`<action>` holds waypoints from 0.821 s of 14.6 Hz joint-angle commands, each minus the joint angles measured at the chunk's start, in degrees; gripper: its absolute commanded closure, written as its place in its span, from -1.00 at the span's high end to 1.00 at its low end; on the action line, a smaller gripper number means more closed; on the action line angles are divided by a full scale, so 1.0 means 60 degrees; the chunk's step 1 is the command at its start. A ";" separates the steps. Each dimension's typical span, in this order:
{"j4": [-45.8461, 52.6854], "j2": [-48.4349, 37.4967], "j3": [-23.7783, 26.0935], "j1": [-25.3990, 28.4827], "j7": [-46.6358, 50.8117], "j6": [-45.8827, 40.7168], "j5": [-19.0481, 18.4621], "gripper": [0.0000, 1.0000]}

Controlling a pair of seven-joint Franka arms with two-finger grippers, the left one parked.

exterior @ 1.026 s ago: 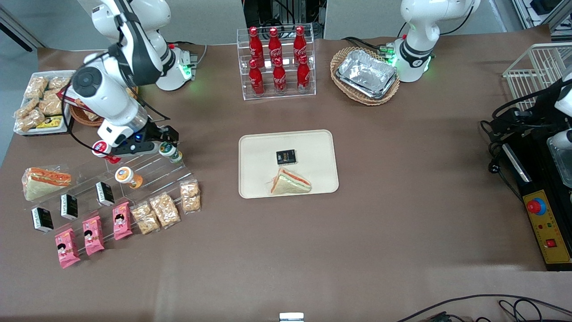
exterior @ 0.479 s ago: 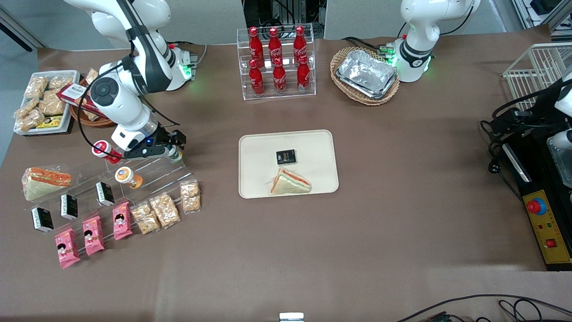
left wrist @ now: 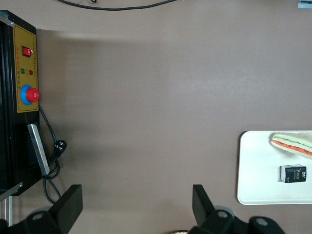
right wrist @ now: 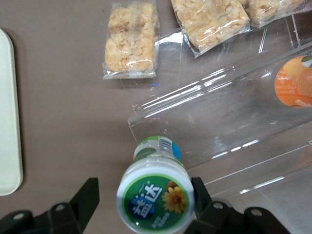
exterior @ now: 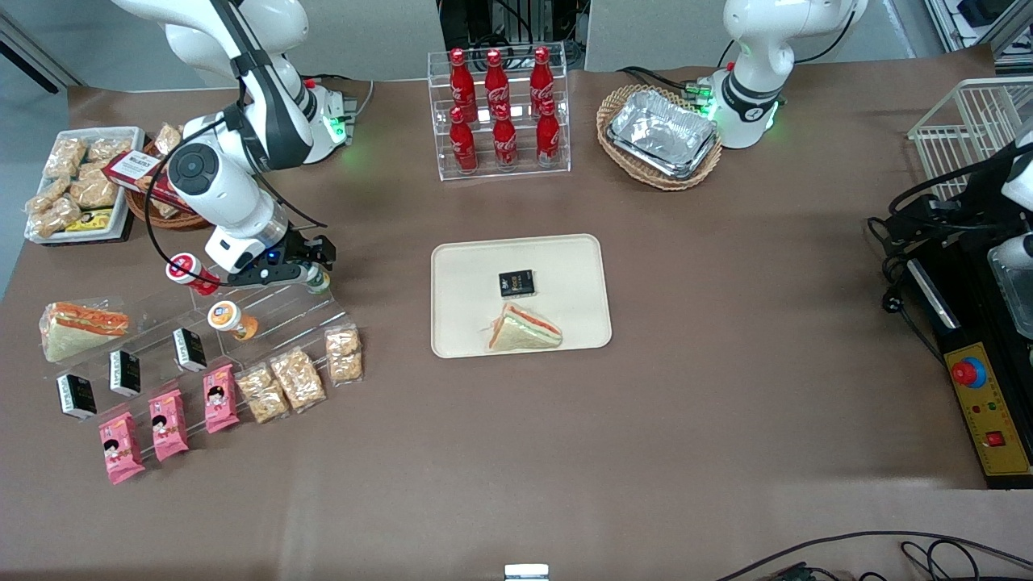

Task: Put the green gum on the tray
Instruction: 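Close the right gripper on the green-labelled gum bottle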

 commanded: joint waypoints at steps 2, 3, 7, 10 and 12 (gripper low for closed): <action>-0.0130 -0.0039 -0.0045 0.0005 0.0043 0.0110 -0.0141 0.19; -0.0130 -0.0039 -0.0045 0.0005 0.0028 0.0095 -0.0141 0.01; -0.0058 -0.0068 -0.0045 0.0005 0.0028 0.0022 -0.0184 -0.42; 0.0613 -0.0828 -0.0059 -0.0010 -0.0074 -0.1158 -0.0199 -0.44; 0.2190 -0.0961 -0.0118 -0.0025 -0.0235 -0.3438 -0.0199 -0.44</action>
